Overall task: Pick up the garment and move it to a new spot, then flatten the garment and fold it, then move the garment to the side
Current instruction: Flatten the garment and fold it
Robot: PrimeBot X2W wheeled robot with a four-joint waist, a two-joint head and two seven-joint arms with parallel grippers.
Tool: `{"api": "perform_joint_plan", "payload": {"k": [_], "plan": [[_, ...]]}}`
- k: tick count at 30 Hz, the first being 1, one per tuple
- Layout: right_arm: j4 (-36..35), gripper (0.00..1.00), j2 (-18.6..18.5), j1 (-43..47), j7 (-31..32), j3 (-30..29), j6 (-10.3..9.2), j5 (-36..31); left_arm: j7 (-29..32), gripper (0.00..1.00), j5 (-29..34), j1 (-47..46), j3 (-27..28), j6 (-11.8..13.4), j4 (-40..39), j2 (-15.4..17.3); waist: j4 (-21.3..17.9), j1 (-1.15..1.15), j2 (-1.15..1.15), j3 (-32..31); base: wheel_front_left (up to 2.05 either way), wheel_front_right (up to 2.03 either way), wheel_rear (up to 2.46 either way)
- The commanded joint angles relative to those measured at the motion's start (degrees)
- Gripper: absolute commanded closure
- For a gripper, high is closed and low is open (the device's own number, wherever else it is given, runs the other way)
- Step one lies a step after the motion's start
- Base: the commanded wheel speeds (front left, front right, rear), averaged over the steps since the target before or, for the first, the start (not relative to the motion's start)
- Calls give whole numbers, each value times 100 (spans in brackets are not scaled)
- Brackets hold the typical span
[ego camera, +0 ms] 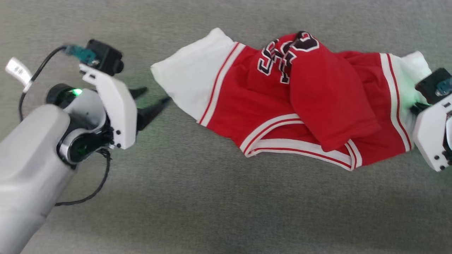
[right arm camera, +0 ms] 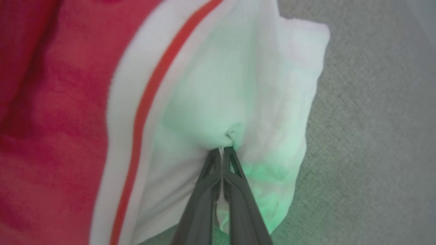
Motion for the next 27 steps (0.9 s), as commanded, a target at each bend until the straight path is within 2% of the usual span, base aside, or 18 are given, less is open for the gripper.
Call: {"api": "perform_joint_plan", "payload": {"k": [1, 5, 7, 16, 17, 19, 22, 27], "plan": [[163, 100, 194, 49, 48, 171, -28, -37, 217, 0, -269, -127, -86, 9, 21, -75, -95, 0, 0, 90, 0, 0, 0], [276, 100, 269, -67, 14, 270, -29, -76, 764, 0, -901, -409, -333, 8, 272, -43, -185, 0, 0, 195, 0, 0, 0], [316, 100, 299, -129, 4, 296, -29, -97, 844, 0, -1186, -504, -378, 8, 393, -125, -220, 0, 0, 243, 0, 0, 0], [385, 100, 402, -330, -35, 342, -30, -166, 988, 0, -1699, -621, -907, 8, 785, -527, -322, 0, 0, 389, 0, 0, 0], [386, 100, 413, -343, -42, 347, -29, -176, 977, 10, -1733, -639, -970, 8, 813, -560, -332, 0, 0, 398, 0, 0, 0], [395, 100, 441, -364, -78, 344, -29, -180, 927, 98, -1799, -668, -1053, 8, 864, -623, -346, 0, 0, 399, 0, 0, 0], [421, 100, 513, -369, -148, 333, -28, -194, 822, 100, -1870, -673, -1191, 6, 900, -635, -374, 0, 0, 360, 0, 0, 0], [414, 100, 610, -345, -486, 109, -22, -202, 195, 100, -2000, -752, -1022, 8, 838, -376, -431, 0, 0, 220, 0, 0, 0]]}}
